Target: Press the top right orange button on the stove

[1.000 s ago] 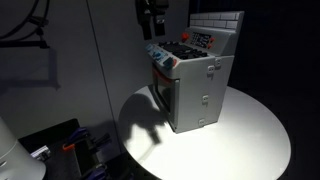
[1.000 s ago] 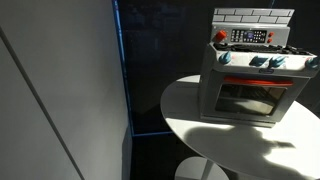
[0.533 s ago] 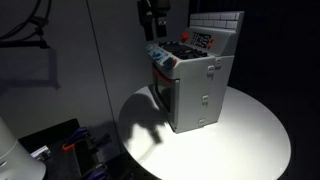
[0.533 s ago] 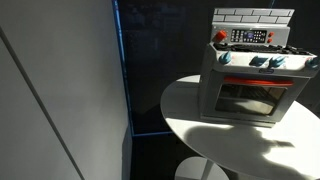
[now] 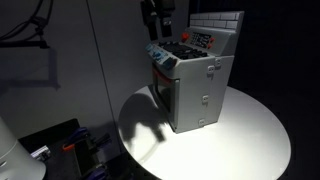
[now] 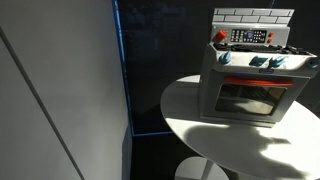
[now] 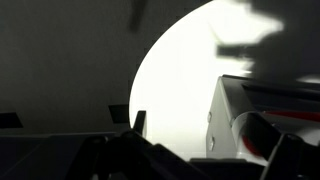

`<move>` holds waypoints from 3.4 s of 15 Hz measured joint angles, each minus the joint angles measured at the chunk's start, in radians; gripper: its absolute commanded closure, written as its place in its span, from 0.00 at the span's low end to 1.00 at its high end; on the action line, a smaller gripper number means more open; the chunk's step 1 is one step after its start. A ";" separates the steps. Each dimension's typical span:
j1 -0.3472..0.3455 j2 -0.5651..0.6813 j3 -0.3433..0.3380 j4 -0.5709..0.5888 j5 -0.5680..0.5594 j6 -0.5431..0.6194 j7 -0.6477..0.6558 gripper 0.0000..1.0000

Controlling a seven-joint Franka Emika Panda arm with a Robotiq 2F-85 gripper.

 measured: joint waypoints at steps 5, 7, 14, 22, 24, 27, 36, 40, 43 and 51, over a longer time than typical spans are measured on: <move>0.000 0.047 -0.001 0.003 0.023 0.130 0.020 0.00; 0.000 0.069 -0.002 0.004 0.037 0.196 0.030 0.00; 0.000 0.165 -0.002 0.042 0.058 0.355 0.075 0.00; 0.005 0.308 0.003 0.143 0.077 0.440 0.117 0.00; 0.008 0.342 0.003 0.176 0.077 0.448 0.133 0.00; 0.014 0.386 0.003 0.227 0.077 0.448 0.159 0.00; 0.033 0.497 0.003 0.356 0.078 0.448 0.206 0.00; 0.043 0.539 0.001 0.399 0.078 0.447 0.219 0.00; 0.048 0.567 0.000 0.427 0.083 0.446 0.221 0.00; 0.059 0.613 -0.004 0.482 0.094 0.445 0.222 0.00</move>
